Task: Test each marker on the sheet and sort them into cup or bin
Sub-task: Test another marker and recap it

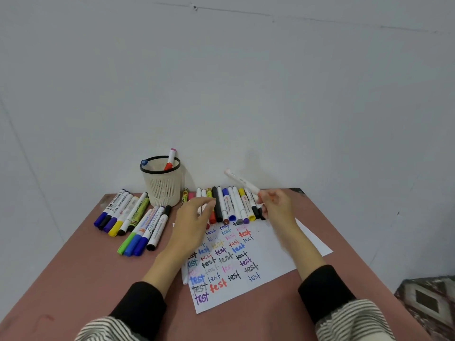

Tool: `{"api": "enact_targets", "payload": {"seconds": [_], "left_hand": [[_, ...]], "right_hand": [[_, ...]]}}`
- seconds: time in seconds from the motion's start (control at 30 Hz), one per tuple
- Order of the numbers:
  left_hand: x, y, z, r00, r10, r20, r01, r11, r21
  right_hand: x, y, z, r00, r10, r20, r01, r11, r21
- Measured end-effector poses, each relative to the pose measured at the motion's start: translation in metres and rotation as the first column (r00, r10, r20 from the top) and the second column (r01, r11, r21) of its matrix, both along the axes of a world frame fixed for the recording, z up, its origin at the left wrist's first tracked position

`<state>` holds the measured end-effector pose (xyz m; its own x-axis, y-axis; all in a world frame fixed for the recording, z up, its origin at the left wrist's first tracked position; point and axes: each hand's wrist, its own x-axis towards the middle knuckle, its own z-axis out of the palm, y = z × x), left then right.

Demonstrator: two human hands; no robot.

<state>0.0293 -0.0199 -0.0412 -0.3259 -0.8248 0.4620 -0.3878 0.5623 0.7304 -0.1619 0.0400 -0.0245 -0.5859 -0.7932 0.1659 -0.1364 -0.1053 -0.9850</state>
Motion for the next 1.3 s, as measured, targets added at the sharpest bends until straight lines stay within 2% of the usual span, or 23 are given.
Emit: {"api": "enact_targets", "payload": {"seconds": [0.07,0.13,0.23,0.37,0.43,0.5,0.57,0.63,0.7,0.8,0.9,1.0,1.07,1.17,1.3], "left_hand": [[-0.003,0.006,0.008,0.983,-0.107,-0.15,0.125,0.985,0.118],[-0.004,0.008,0.011,0.945,-0.165,-0.281,0.238,0.938,0.25],[-0.004,0.008,0.009,0.879,-0.176,-0.444,0.357,0.859,0.366],[-0.003,0.01,0.013,0.811,-0.108,-0.575,0.389,0.833,0.393],[0.001,0.013,0.013,0.877,-0.105,-0.469,0.292,0.892,0.345],[0.007,0.013,0.009,0.972,-0.153,-0.179,0.183,0.968,0.171],[0.008,0.013,0.003,0.982,-0.172,0.073,0.172,0.985,-0.001],[0.005,0.014,0.0,0.967,-0.165,0.193,0.183,0.98,-0.079],[0.003,0.015,-0.001,0.96,-0.148,0.238,0.18,0.976,-0.119],[0.004,0.013,-0.002,0.941,-0.108,0.32,0.155,0.98,-0.126],[0.003,0.015,-0.004,0.921,-0.088,0.379,0.143,0.983,-0.118],[-0.001,0.019,-0.006,0.911,-0.11,0.397,0.161,0.982,-0.098],[-0.001,0.02,-0.006,0.897,-0.116,0.427,0.184,0.975,-0.121],[0.001,0.023,-0.003,0.884,-0.155,0.442,0.229,0.966,-0.118],[0.0,0.028,0.003,0.885,-0.291,0.363,0.299,0.954,0.035]], "right_hand": [[0.008,0.01,0.001,0.971,0.231,0.062,-0.23,0.973,-0.027],[0.013,0.016,0.001,0.937,0.349,0.009,-0.349,0.937,0.005],[0.017,0.016,0.001,0.942,0.334,-0.038,-0.333,0.942,0.033],[0.014,0.014,-0.002,0.98,0.196,-0.019,-0.195,0.98,0.041],[0.012,0.014,-0.002,0.985,0.171,0.017,-0.171,0.985,0.026],[0.014,0.014,-0.001,0.982,0.188,0.029,-0.188,0.982,0.008],[0.018,0.015,0.0,0.97,0.242,0.026,-0.242,0.97,-0.004],[0.021,0.016,0.0,0.954,0.3,-0.006,-0.3,0.954,0.007],[0.02,0.017,-0.002,0.951,0.307,-0.042,-0.306,0.952,0.026],[0.017,0.015,-0.002,0.984,0.175,-0.045,-0.176,0.984,-0.02],[0.014,0.013,-0.001,0.986,0.096,0.135,-0.083,0.991,-0.101],[0.019,0.014,-0.002,0.927,0.212,0.311,-0.211,0.977,-0.037],[0.023,0.013,-0.006,0.908,0.264,0.326,-0.304,0.95,0.075],[0.023,0.012,-0.008,0.927,0.222,0.302,-0.279,0.947,0.161],[0.021,0.013,-0.006,0.903,0.221,0.368,-0.289,0.947,0.141]]}}
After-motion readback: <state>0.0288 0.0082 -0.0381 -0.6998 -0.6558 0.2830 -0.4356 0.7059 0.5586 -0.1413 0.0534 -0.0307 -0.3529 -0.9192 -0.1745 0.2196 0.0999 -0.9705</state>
